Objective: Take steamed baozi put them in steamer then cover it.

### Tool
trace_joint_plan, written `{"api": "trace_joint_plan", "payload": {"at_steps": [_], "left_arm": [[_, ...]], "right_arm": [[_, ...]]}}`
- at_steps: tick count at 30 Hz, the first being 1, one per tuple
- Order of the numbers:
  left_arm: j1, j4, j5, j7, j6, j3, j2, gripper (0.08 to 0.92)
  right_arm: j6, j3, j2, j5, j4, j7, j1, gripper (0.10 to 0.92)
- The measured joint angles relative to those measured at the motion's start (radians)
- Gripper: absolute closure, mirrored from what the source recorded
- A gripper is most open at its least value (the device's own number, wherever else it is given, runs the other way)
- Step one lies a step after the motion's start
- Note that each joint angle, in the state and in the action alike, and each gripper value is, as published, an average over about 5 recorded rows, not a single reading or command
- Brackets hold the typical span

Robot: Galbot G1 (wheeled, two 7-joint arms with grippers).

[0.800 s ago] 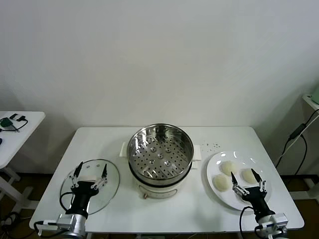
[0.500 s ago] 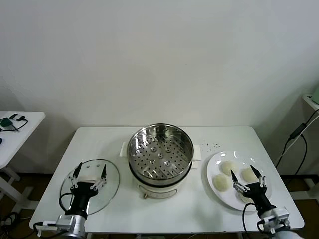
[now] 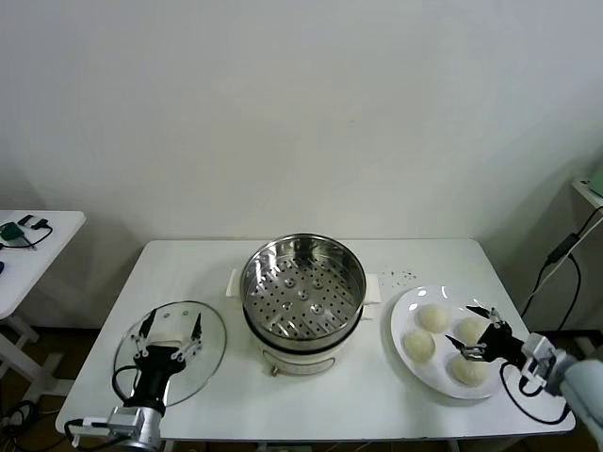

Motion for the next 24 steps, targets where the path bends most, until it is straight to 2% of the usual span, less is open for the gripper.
{"api": "trace_joint_plan", "payload": {"at_steps": [9,17,24], "left_arm": [[-0.007,0.012,-0.003,-0.005,0.005,-0.008,0.008,0.177],[-0.007,0.015,-0.003,-0.01,0.009,-0.016,0.011,0.177],[-0.001,0.02,-0.006,-0.017,0.009,-0.024,0.015,0.177]], "right_arm": [[0.01,-0.46,-0.072,-0.069,-0.174,-0.19,0.47,0.203],[0.016,-0.868,-0.002,-0.083,-0.342,-0.283,0.856,0.203],[0.022,-1.104,0.084,-0.095,-0.47,-0.325,1.047,0.203]]}}
